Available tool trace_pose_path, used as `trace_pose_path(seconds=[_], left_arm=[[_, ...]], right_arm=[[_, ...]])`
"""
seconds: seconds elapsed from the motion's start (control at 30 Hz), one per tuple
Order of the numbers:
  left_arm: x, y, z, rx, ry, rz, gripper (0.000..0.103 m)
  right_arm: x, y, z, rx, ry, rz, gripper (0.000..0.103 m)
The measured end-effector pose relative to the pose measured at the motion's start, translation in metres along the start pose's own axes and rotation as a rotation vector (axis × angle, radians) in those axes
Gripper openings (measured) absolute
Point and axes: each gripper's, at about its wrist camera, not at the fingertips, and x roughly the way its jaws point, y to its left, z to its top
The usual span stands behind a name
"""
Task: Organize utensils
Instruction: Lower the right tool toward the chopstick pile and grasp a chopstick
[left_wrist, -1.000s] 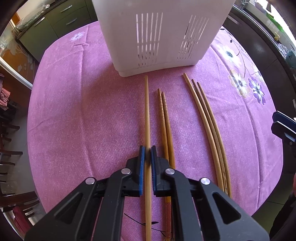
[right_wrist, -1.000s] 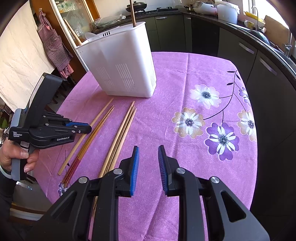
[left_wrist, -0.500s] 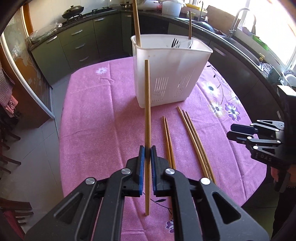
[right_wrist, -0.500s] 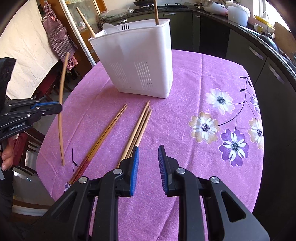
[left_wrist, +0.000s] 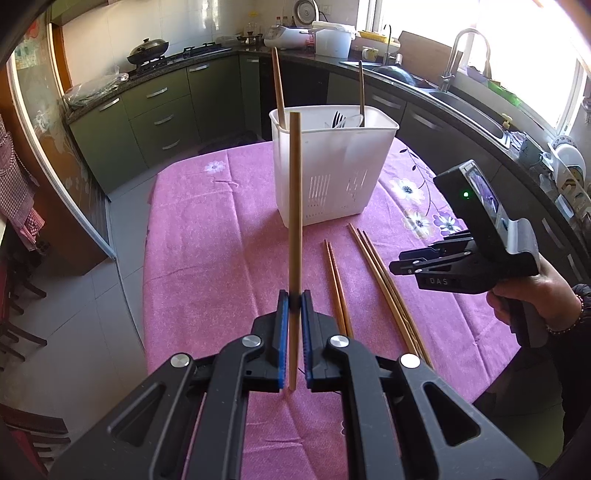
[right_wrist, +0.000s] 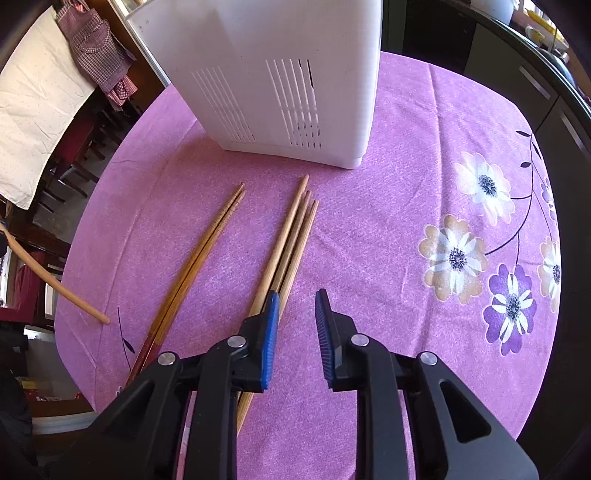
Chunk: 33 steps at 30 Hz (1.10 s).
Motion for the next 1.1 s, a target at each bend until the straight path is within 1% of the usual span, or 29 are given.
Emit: trace_pose_path(seconds=[0.1,0.2,0.43,0.53,0.57,0.6,0.63,0.7,0.8,0.87,1.0,1.1], left_arm=[[0.000,0.001,-0.001,0.001,-0.002,-0.003,0.007],[0.000,0.003,-0.001,-0.001,-0.002,-0.006,0.007],[0.001,0.003,0.000,0.001,-0.001,-0.008,0.007],[0.000,0.003,0.000,0.000,-0.002,-0.006,0.007],[0.000,0.003,0.000,0.001,-0.002,-0.006,0.007],[0.000,0.003,0.000,0.002,-0.002,-0.007,0.007],[0.000,0.003,0.000,0.002,-0.002,-0.006,0.007],[0.000,0.003,0.000,0.001,-0.001,-0.007,0.007],[0.000,0.004,0.000,0.001,-0.002,-0.004,0.007],[-0.001,0.004,0.000,0.002,-0.001,-0.001,0.007],[-0.001,0.004,0.000,0.002,0.000,0.000,0.007],[-0.002,0.005,-0.001,0.000,0.000,0.001,0.007]], right_arm=[[0.004,0.002,0.003,-0.001,0.011,-0.004,0.021],[0.010,0.005,0.004,-0.007,0.029,-0.026,0.021],[0.020,0.020,0.003,-0.036,0.059,-0.036,0.021],[0.024,0.028,0.005,-0.063,0.064,-0.068,0.021],[0.026,0.030,0.006,-0.070,0.063,-0.078,0.021],[0.027,0.033,0.007,-0.078,0.061,-0.089,0.015],[0.028,0.035,0.008,-0.088,0.054,-0.102,0.012],[0.030,0.039,0.008,-0.100,0.035,-0.102,0.008],[0.030,0.042,0.008,-0.101,0.010,-0.109,0.007],[0.024,0.039,0.005,-0.086,-0.012,-0.090,0.007],[-0.013,0.033,0.002,-0.073,-0.103,-0.055,0.007],[-0.058,0.031,-0.008,-0.062,-0.220,-0.012,0.007]])
